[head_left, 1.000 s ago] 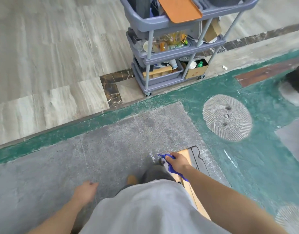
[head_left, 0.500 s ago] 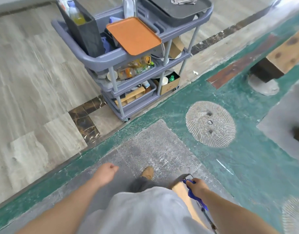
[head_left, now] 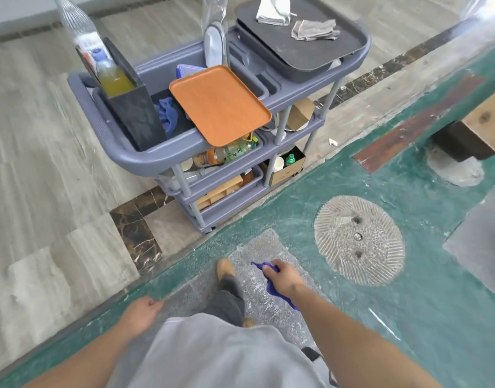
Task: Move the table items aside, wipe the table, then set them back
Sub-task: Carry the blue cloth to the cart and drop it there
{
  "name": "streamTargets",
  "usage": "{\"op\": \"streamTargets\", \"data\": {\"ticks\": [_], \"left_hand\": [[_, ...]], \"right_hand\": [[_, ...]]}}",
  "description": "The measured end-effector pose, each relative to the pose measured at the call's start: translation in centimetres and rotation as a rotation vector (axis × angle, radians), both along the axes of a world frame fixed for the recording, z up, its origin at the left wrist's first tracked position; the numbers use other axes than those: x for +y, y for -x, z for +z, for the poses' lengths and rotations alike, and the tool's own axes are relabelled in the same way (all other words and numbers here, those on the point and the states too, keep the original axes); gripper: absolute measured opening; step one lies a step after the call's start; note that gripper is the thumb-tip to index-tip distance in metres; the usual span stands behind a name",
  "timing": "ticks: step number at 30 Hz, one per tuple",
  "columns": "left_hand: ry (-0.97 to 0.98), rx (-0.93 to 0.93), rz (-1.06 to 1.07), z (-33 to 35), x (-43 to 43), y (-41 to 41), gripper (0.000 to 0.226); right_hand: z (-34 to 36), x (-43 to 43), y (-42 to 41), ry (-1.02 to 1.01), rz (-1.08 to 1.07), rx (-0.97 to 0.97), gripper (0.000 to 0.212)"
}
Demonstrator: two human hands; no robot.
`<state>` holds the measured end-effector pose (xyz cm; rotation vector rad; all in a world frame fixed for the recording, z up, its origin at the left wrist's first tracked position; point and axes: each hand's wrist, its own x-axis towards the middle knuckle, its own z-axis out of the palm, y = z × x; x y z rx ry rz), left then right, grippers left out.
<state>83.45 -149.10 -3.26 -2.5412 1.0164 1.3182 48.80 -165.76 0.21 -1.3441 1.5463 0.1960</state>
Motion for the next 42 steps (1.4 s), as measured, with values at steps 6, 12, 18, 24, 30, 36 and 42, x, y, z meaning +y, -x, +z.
{"op": "streamTargets", "data": {"ticks": [6,12,18,24,30,36,42], "left_hand": [[-0.029,0.023,0.132,-1.8,-5.6,-2.1,0.033],[0.100,0.122,0.123,0.7,-15.7,-0.1,0.033],[0.498,0.103,0.163,7.1,-26.3,2.2,0.013],[0.821,-0.163,0.231,11.4,-33.3,2.2,0.014],[0.770,-0.441,0.171,9.2,-36.7,1.5,0.045],[0.677,-0.534,0.187,7.7,-37.4,2.6,0.044],[0.640,-0.549,0.202,8.4,-37.8,3.3,0.045]], "right_hand": [[0.5,-9.9,-5.0,0.040,0.046,-0.079,0.030],[-0.6,-17.8,-4.1,0.040,0.040,-0.010,0.027],[-2.7,-23.3,0.5,0.038,-0.044,0.078,0.022],[-1.5,-27.2,3.2,0.052,-0.101,0.108,0.020],[1.7,-32.0,3.6,0.105,-0.156,-0.098,0.022],[11.2,-38.3,0.0,0.285,-0.095,-0.376,0.013],[17.0,-43.9,-8.0,0.473,0.163,-0.622,0.026]]}}
